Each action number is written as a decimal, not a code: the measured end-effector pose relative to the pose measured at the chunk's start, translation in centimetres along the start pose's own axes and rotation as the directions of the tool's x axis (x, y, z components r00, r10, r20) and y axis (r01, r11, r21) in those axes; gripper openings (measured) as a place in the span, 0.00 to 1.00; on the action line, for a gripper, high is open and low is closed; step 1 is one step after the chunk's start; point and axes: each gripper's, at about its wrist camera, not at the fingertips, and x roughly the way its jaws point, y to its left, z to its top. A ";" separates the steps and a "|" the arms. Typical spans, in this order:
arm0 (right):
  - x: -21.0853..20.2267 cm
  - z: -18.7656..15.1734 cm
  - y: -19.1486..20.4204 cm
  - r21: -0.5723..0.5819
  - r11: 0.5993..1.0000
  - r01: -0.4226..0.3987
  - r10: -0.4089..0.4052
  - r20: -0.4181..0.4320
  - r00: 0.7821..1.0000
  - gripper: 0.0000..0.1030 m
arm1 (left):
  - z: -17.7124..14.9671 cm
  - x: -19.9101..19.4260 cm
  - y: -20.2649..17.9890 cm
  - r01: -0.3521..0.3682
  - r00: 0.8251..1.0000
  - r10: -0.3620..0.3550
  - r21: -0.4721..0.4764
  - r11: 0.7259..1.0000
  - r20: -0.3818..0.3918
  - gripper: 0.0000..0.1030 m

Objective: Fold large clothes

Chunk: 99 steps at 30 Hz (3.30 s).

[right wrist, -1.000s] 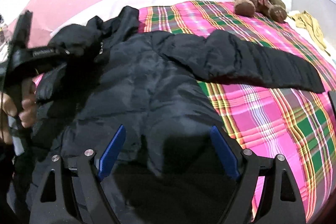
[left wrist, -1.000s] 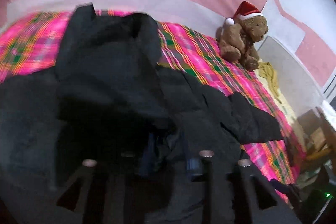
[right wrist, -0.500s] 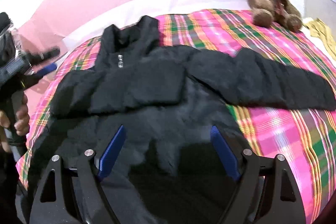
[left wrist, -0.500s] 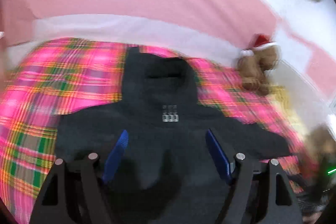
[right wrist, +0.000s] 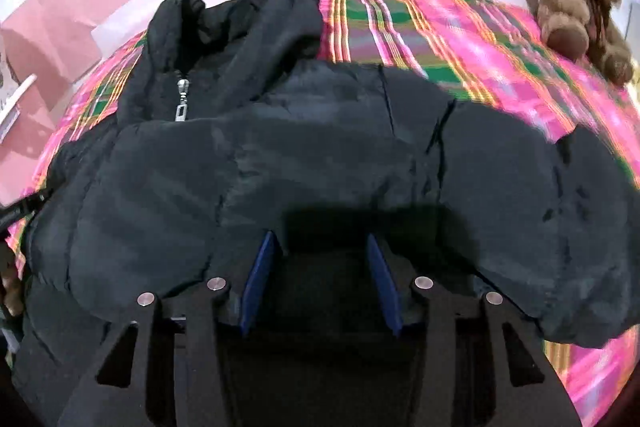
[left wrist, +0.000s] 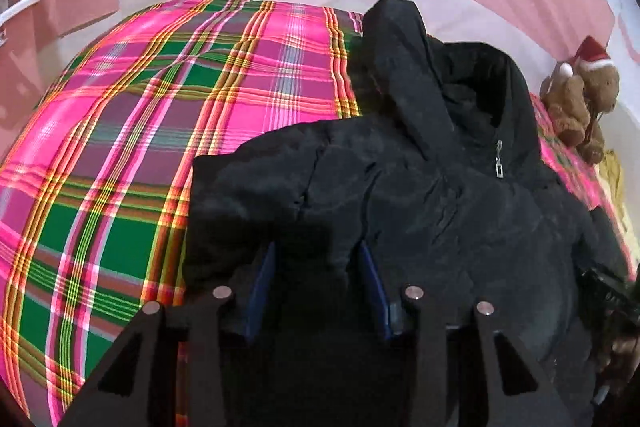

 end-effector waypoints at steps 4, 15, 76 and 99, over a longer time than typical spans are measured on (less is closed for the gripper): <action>-0.7 0.6 0.2 -0.028 0.999 0.027 -0.028 -0.023 0.999 0.47 | 1.4 -2.0 0.0 0.016 1.000 -0.016 0.013 1.000 -0.005 0.43; 1.5 3.4 -3.0 0.019 0.999 0.038 -0.037 -0.027 0.999 0.47 | 3.5 1.5 -1.3 -0.089 0.996 0.089 0.076 0.993 0.014 0.43; -21.4 -13.5 -12.2 0.292 0.952 0.091 -0.134 0.131 0.982 0.62 | -9.8 -16.7 -12.5 0.086 0.993 -0.096 0.143 0.986 0.064 0.58; -11.7 -10.8 -32.4 0.688 0.713 0.131 -0.204 0.025 0.979 0.64 | -3.6 -2.1 -11.9 0.009 1.000 -0.011 0.126 0.992 0.017 0.61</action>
